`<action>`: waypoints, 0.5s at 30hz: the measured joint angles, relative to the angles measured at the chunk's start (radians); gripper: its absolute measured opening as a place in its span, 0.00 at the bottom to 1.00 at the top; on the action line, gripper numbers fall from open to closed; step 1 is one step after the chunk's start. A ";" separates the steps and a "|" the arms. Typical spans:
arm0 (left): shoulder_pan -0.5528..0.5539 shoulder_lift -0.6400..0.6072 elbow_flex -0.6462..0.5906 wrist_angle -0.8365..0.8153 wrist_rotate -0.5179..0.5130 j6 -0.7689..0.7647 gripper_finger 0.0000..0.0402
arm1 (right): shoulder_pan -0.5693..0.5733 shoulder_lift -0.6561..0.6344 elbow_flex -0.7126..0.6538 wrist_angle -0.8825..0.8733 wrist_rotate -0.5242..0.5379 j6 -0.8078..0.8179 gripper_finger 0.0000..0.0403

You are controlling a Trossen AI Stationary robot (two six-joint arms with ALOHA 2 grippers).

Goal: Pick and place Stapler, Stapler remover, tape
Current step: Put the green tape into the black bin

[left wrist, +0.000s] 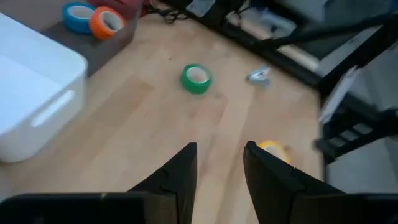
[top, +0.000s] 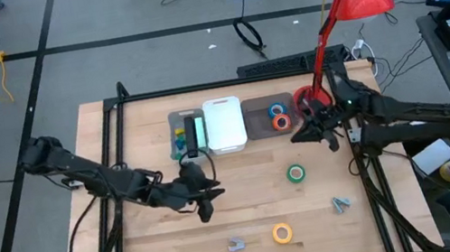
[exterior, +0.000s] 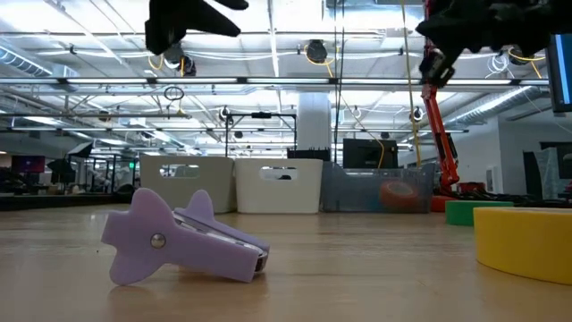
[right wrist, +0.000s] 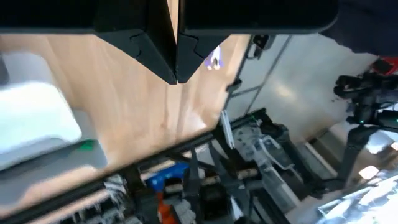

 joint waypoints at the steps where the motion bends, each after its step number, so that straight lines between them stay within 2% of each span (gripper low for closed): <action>1: 0.001 -0.001 -0.022 0.038 0.003 -0.012 0.33 | 0.015 -0.022 0.000 -0.037 0.027 0.000 0.00; 6: 0.003 0.001 -0.116 0.132 0.006 -0.041 0.33 | 0.091 -0.123 0.000 -0.183 0.158 -0.002 0.00; 15: -0.047 0.040 -0.137 0.134 0.007 -0.012 0.33 | 0.176 -0.244 0.000 -0.336 0.308 -0.024 0.00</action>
